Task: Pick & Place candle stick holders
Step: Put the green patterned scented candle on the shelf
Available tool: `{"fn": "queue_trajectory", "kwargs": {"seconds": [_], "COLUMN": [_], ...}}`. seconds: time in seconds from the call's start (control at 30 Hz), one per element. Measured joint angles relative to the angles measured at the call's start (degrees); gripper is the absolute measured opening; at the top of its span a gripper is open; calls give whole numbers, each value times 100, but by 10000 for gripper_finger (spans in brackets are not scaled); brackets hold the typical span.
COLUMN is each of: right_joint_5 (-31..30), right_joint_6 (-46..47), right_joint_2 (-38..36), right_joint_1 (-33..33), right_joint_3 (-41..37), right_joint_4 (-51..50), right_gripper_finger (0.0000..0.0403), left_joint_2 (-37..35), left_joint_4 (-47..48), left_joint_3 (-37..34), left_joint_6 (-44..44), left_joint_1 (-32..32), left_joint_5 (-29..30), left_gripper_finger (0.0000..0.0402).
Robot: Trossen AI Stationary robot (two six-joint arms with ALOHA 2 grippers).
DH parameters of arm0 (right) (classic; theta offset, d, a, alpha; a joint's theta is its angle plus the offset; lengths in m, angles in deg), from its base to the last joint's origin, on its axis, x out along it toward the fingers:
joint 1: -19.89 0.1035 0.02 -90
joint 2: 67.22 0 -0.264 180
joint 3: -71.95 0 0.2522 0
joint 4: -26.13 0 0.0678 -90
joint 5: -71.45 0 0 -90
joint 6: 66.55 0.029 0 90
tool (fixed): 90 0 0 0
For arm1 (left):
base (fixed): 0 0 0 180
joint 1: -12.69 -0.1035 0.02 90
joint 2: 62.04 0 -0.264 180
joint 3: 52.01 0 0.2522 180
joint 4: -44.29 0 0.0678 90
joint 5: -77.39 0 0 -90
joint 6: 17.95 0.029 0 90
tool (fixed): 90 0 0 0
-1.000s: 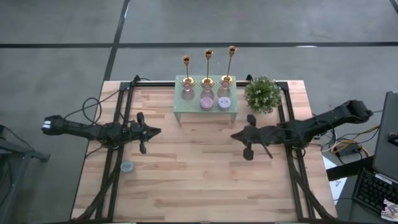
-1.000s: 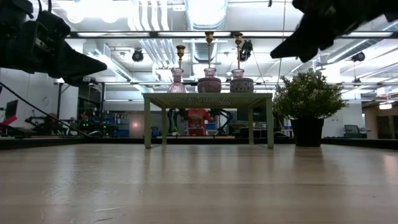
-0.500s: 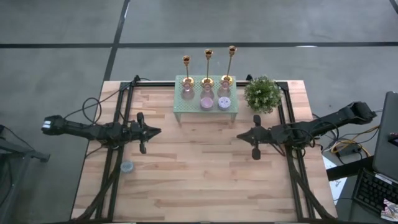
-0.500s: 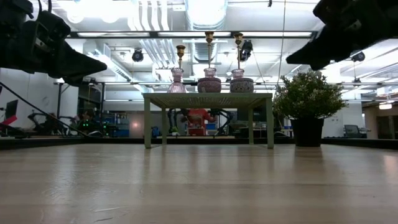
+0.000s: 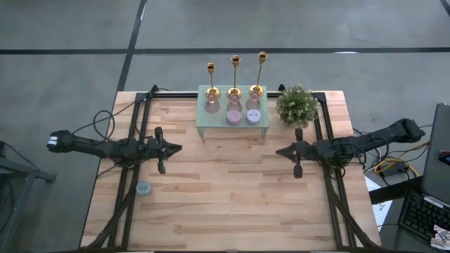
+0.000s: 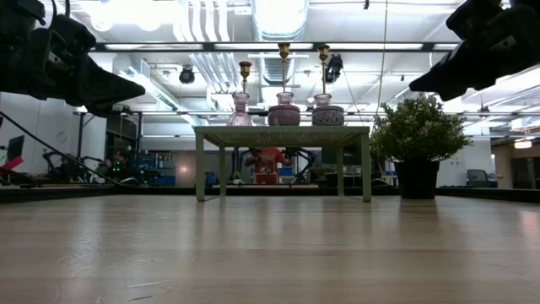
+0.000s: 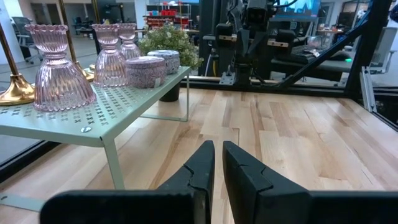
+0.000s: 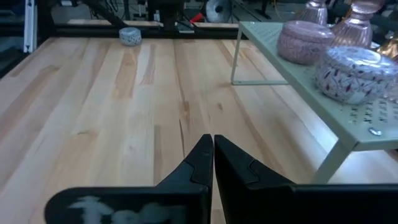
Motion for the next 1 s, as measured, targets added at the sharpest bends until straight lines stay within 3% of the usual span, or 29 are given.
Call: {"fn": "queue_trajectory", "kwargs": {"seconds": [0.37, 1.0], "right_joint_5": [-17, -620], "right_joint_6": [-11, 266], "right_joint_2": [-553, -636], "right_joint_1": [0, 0], "right_joint_3": [-244, -723], "right_joint_4": [-240, -236], "right_gripper_finger": [8, 8], "left_joint_2": [-2, 0], "left_joint_4": [2, 0], "left_joint_3": [0, 0], "left_joint_6": [0, -1], "left_joint_1": [0, -2], "left_joint_5": [0, 0], "left_gripper_finger": [37, 37]}}
